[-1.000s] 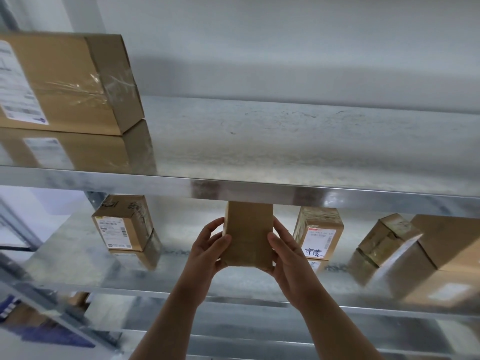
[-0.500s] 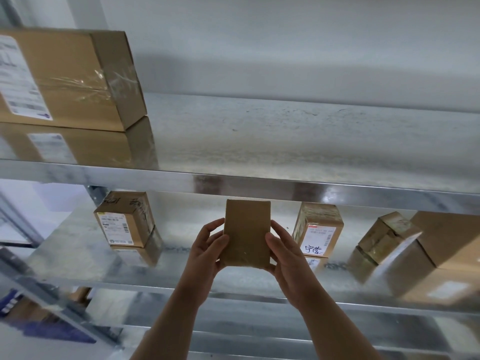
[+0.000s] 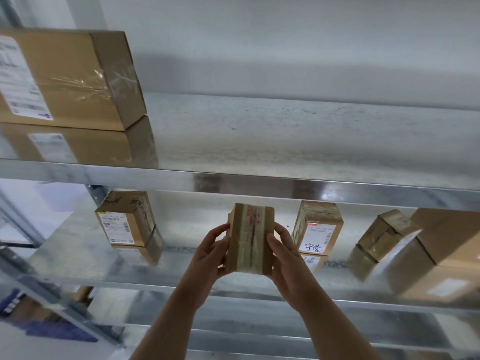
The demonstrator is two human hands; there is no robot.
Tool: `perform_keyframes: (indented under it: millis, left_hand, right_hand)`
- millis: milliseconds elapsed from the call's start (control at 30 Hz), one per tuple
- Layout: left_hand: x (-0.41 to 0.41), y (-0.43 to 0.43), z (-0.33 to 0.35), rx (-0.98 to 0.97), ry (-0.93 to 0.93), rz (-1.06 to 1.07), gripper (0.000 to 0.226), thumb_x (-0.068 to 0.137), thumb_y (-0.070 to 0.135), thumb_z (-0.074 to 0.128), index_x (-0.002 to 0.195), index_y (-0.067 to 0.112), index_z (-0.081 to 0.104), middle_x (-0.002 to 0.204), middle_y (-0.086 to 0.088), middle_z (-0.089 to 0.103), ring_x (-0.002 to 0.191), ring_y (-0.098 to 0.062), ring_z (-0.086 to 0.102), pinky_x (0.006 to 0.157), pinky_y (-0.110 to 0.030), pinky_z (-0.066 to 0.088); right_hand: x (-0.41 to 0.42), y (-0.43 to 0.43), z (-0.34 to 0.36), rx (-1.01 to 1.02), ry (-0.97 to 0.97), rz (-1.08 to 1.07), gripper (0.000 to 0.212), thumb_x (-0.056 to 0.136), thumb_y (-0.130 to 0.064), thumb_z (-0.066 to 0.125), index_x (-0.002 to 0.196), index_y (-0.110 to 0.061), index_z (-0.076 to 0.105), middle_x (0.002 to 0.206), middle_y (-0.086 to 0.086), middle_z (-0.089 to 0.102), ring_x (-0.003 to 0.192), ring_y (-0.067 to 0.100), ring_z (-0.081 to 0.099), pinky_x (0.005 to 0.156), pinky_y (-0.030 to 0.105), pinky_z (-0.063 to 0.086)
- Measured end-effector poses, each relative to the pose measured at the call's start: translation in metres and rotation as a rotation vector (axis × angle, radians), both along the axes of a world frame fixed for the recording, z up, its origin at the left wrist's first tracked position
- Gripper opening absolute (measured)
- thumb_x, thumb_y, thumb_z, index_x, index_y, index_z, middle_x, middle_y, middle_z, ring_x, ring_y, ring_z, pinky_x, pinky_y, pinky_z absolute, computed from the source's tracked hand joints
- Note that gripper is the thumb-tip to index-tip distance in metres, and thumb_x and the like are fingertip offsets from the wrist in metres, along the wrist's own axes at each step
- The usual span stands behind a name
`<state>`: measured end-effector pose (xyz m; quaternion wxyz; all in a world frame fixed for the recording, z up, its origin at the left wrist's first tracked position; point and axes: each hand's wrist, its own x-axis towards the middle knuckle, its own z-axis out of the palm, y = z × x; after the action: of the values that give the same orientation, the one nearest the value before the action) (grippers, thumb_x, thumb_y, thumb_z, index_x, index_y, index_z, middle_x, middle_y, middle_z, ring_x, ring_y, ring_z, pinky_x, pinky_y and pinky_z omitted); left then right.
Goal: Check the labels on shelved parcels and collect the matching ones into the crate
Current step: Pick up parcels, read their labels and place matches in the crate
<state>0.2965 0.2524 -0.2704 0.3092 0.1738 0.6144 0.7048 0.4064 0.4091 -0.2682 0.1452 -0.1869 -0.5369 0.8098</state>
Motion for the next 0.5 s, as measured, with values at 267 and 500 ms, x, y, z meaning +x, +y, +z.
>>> perform_keyframes:
  millis: [267, 500]
  left_hand:
    - [-0.0011, -0.0033, 0.0020, 0.003, 0.017, -0.052, 0.052, 0.088, 0.040, 0.070, 0.134, 0.021, 0.055, 0.109, -0.006, 0.078, 0.104, -0.028, 0.075, 0.081, -0.037, 0.063]
    - [-0.0016, 0.0005, 0.0024, 0.021, 0.014, -0.037, 0.051, 0.089, 0.042, 0.068, 0.135, 0.021, 0.056, 0.106, -0.003, 0.079, 0.103, -0.025, 0.076, 0.084, -0.037, 0.062]
  right_hand:
    - [0.0002, 0.0040, -0.0015, 0.085, 0.012, 0.019, 0.049, 0.094, -0.046, 0.062, 0.140, -0.030, 0.055, 0.131, 0.010, 0.071, 0.124, 0.035, 0.067, 0.102, 0.069, 0.053]
    - [-0.0016, 0.0064, -0.0029, 0.109, 0.009, 0.022, 0.052, 0.091, -0.050, 0.065, 0.139, -0.033, 0.055, 0.130, 0.009, 0.071, 0.124, 0.035, 0.067, 0.103, 0.069, 0.052]
